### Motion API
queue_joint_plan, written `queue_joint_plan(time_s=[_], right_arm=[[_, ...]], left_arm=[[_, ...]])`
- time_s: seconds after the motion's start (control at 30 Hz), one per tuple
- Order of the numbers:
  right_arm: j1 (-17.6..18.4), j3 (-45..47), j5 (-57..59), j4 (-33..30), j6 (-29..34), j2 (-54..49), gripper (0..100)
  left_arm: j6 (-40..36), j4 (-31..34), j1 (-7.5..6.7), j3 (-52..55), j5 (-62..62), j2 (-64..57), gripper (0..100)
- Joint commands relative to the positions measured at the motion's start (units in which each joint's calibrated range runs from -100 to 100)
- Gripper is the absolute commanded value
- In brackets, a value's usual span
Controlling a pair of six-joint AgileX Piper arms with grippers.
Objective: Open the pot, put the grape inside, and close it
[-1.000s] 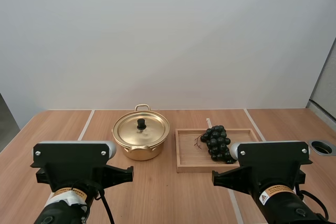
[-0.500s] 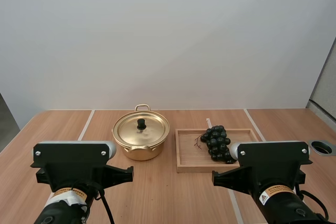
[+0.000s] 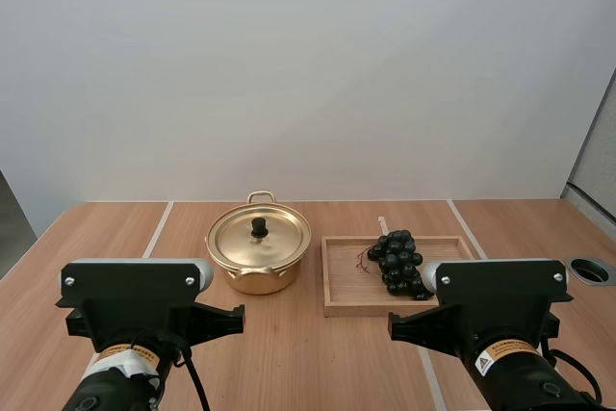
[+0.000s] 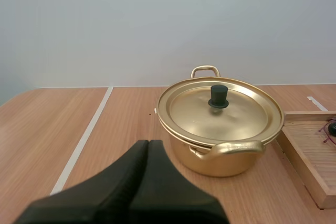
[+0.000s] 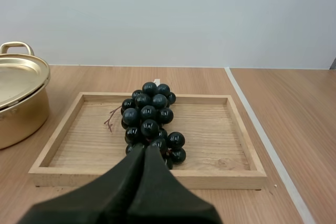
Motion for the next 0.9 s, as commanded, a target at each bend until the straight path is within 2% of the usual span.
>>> queue_joint_plan(time_s=[0.0, 0.13, 0.27, 0.47, 0.63, 0.87], right_arm=[[0.1, 0.0, 0.0, 0.7, 0.1, -0.4, 0], [0.1, 0.0, -7.2, 0.4, 0.0, -0.4, 0], [0.1, -7.7, -5.0, 0.9, 0.0, -0.4, 0], [0.1, -24.5, 7.0, 0.9, 0.0, 2.3, 0], [0.1, -36.9, 16.7, 0.9, -1.6, 9.9, 0], [0.1, -53.0, 30.4, 0.8, -1.7, 22.6, 0]], left_arm=[[0.0, -0.8, 0.02, 0.0, -1.2, -0.4, 0], [0.0, -0.8, 0.02, -2.3, -1.3, -0.4, 0], [0.0, -0.8, 0.02, -10.0, -1.3, -0.4, 0], [0.0, -0.8, 0.02, -22.9, 2.2, -0.4, 0], [0.8, -0.8, 0.02, -34.0, 12.1, 2.5, 0], [2.3, -0.8, 0.02, -46.6, 20.1, 12.6, 0]])
